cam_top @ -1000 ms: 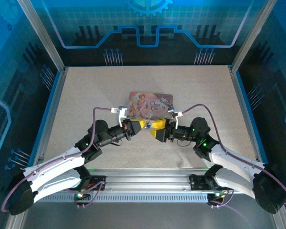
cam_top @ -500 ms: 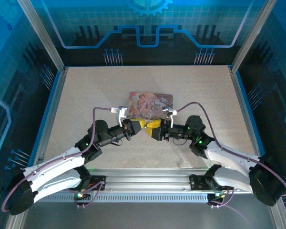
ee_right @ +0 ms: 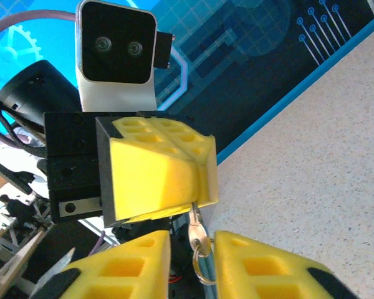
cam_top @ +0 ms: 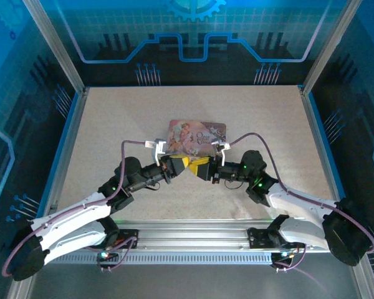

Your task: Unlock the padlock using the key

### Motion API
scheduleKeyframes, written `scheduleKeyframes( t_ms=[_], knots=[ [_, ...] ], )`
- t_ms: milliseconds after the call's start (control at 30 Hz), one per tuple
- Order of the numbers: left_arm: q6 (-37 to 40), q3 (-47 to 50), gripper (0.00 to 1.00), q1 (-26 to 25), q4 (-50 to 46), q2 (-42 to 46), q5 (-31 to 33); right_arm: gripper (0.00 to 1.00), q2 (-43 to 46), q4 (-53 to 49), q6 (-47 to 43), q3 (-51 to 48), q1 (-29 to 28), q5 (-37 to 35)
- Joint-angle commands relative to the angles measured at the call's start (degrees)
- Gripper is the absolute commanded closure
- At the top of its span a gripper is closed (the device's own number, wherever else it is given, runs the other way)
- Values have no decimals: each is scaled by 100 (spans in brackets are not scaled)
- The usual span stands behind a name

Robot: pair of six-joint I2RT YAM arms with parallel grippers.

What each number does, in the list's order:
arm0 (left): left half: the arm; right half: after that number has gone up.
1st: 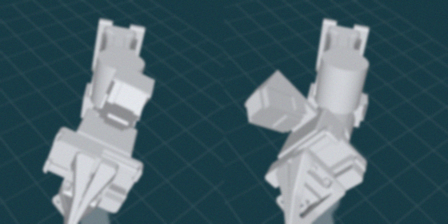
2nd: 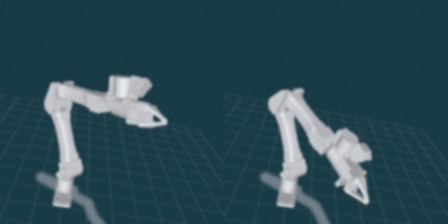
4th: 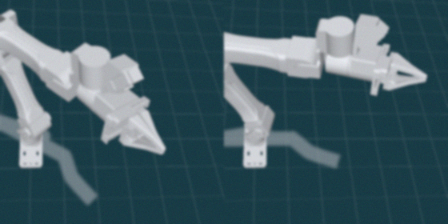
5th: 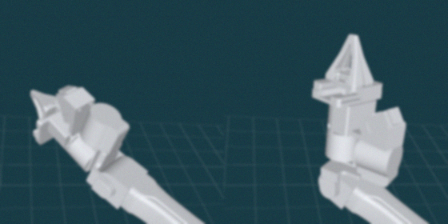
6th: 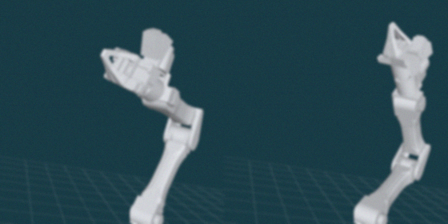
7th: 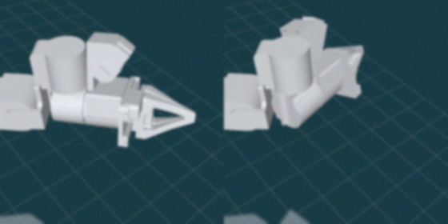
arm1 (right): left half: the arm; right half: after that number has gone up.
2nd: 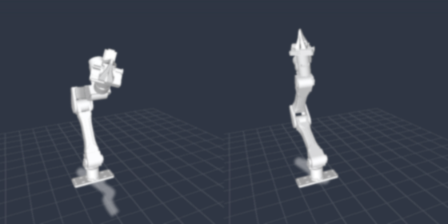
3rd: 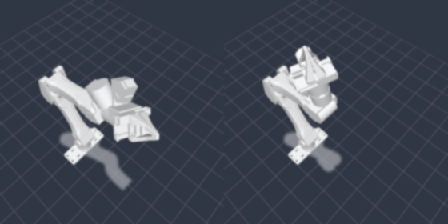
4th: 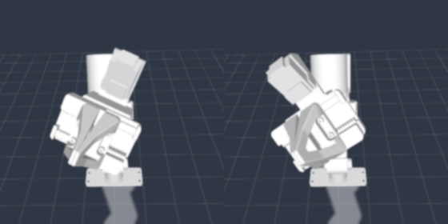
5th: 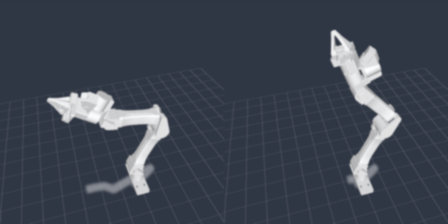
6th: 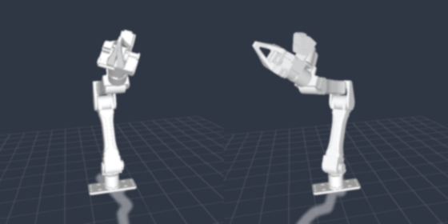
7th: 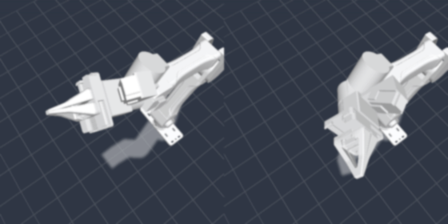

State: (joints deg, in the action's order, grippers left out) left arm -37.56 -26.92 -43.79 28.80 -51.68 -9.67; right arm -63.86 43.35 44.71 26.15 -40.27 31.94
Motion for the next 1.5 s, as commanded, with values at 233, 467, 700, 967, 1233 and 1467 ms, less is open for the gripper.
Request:
scheduleKeyframes(
  t_ms=[233,467,700,967,1233,1467],
  knots=[
    [-95,103,100,-57,208,78,104,93,50,-164,-17,189,-27,-162],
    [-33,160,93,-51,50,219,168,94,450,-1114,-393,246,169,-145],
    [136,194,61,-55,-446,459,388,95,746,-2529,-1034,452,318,-305],
    [552,240,36,-51,-1430,591,804,95,705,-3636,-1356,556,1169,-159],
    [764,405,15,-51,-1658,35,993,94,-163,-3010,-925,589,2082,481],
    [654,232,11,-45,-1658,-671,1141,94,-1107,-2818,-954,1020,2173,362]
  ],
)
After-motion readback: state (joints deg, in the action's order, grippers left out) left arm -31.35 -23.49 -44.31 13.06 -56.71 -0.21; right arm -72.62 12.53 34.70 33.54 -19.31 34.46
